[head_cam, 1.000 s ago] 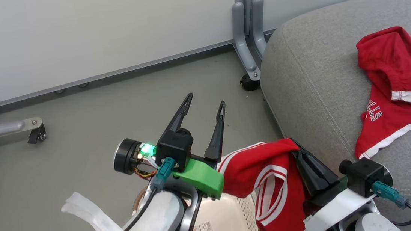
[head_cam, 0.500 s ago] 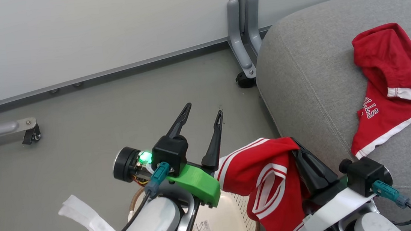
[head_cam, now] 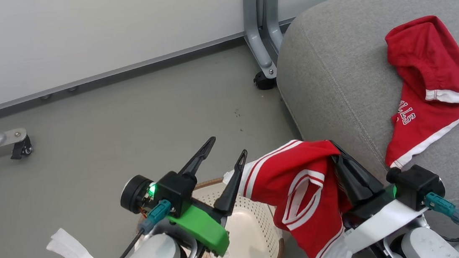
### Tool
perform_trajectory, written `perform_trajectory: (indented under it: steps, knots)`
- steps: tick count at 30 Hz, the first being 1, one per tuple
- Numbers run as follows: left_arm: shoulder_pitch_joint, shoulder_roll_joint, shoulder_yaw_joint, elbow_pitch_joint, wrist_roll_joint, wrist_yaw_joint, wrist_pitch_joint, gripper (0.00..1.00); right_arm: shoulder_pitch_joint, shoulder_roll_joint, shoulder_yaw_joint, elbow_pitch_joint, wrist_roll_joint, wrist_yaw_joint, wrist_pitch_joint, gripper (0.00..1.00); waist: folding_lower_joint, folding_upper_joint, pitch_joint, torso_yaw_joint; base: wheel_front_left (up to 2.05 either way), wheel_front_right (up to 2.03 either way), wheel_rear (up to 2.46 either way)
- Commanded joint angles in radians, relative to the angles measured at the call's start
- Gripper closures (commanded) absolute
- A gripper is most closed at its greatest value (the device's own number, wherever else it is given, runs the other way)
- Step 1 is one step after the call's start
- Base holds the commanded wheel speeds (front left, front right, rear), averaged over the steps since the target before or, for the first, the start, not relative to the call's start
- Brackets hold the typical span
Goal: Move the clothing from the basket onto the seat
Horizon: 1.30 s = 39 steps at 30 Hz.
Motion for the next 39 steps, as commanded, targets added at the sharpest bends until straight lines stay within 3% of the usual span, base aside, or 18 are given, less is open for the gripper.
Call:
perform_trajectory:
  steps: [1,16,25,30,39]
  knots:
    - [0.017,0.013,-0.009,0.004,0.010,-0.030,-0.011,0.00,-0.008,-0.001,-0.006,-0.008,0.003,0.000,-0.003,1.00,0.0000,0.0000,0.009,-0.014,0.00,0.00,0.00]
    - [0.174,-0.002,0.087,-0.034,0.095,-0.178,-0.017,0.00,0.048,0.000,-0.143,-0.101,0.054,0.000,-0.003,1.00,0.0000,0.0000,0.059,-0.149,0.00,0.00,0.00]
    - [0.271,-0.030,0.137,-0.077,0.166,-0.195,-0.016,0.00,0.123,0.016,-0.216,-0.135,0.081,0.000,-0.003,1.00,0.0000,0.0000,0.089,-0.248,0.00,0.00,0.00]
    - [0.269,-0.005,0.119,-0.100,0.181,-0.196,-0.016,0.00,0.149,0.040,-0.238,-0.138,0.086,0.000,-0.003,1.00,0.0000,0.0000,0.129,-0.294,0.00,0.00,0.00]
    - [0.225,0.017,0.116,-0.059,0.236,-0.196,-0.016,0.00,0.130,0.066,-0.241,-0.134,0.082,0.000,-0.003,1.00,0.0000,0.0000,0.199,-0.304,0.00,0.00,0.00]
